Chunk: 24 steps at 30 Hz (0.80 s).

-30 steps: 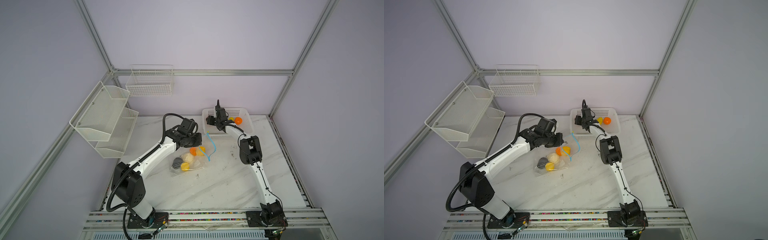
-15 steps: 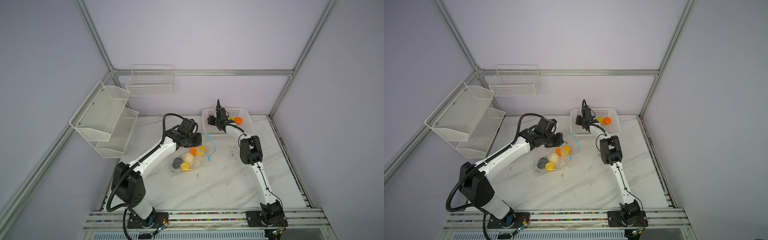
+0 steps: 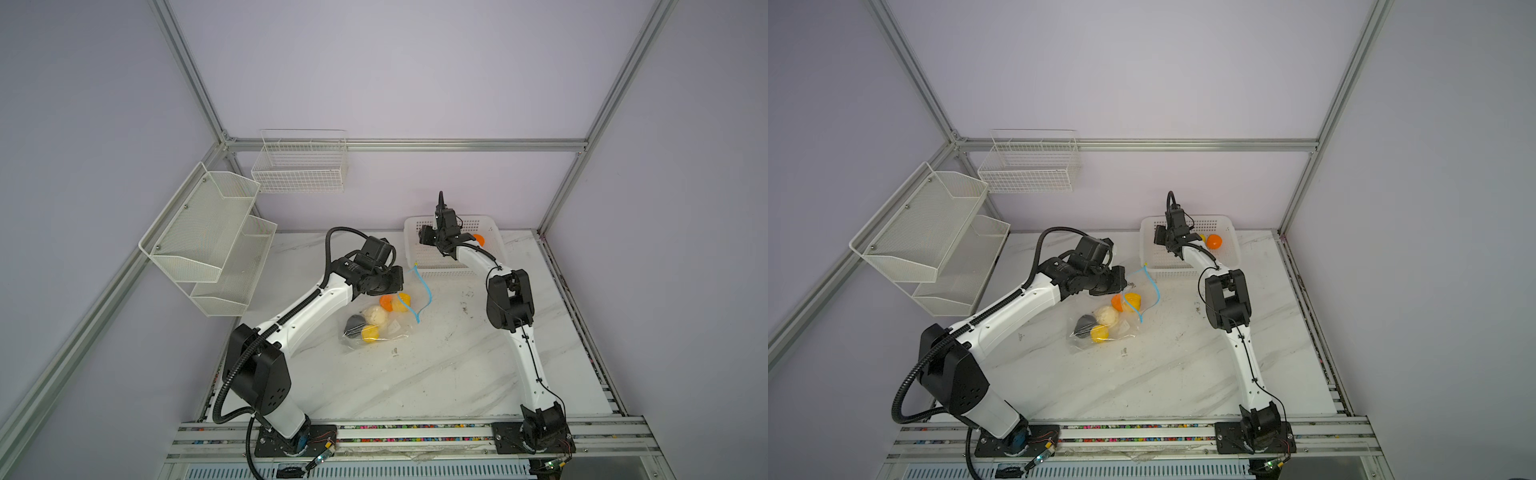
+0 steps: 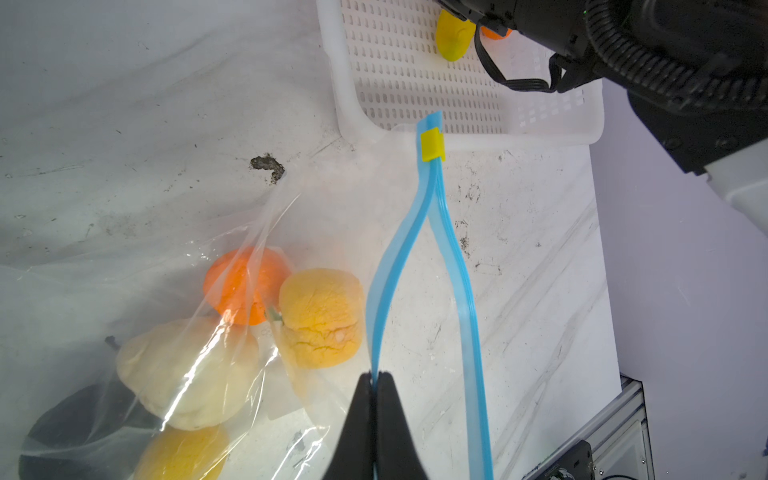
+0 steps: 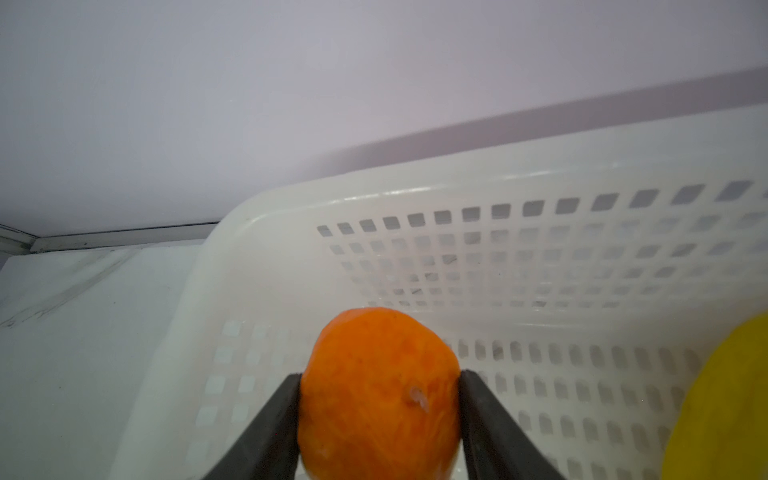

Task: Place the food in the zip-top bag and seal the zipper
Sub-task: 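Lift the small orange with the right gripper out of the basket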

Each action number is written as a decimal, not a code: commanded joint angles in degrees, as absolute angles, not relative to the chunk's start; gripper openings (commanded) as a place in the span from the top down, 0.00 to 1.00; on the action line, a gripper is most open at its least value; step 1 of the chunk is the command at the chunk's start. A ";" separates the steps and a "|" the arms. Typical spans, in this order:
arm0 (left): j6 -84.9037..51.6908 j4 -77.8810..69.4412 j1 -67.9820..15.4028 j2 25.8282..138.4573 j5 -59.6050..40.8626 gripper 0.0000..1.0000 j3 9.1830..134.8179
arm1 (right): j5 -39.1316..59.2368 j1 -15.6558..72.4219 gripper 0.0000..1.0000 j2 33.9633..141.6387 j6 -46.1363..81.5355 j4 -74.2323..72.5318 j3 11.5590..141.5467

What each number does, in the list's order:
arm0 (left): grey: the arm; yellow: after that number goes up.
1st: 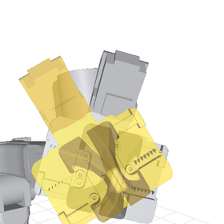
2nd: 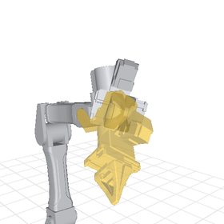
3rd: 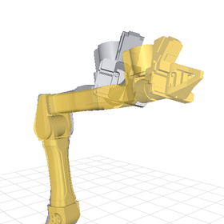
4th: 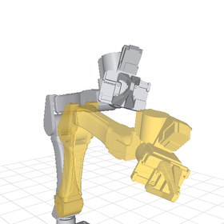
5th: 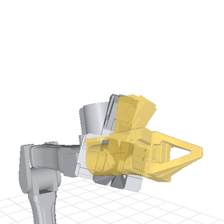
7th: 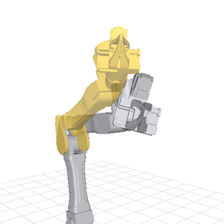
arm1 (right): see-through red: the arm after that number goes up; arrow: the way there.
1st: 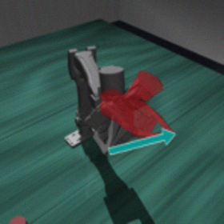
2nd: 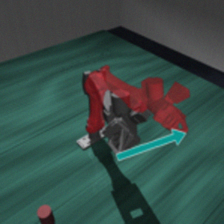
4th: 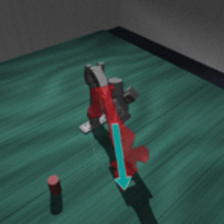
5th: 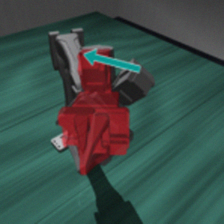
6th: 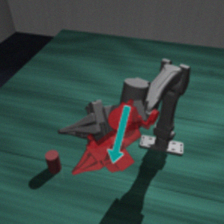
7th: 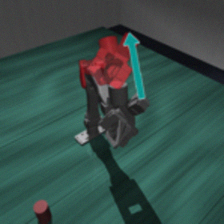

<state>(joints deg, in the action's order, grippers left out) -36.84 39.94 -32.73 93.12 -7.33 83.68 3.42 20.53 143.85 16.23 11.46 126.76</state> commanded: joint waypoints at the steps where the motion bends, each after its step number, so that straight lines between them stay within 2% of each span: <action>1: -36.24 39.20 -32.42 92.92 -8.07 1.00 86.30 | 3.43 20.37 0.42 139.57 16.11 12.13 124.61; 24: -36.20 37.95 -32.43 91.71 -8.62 1.00 85.38 | 12.98 20.30 0.42 112.33 21.06 8.04 97.53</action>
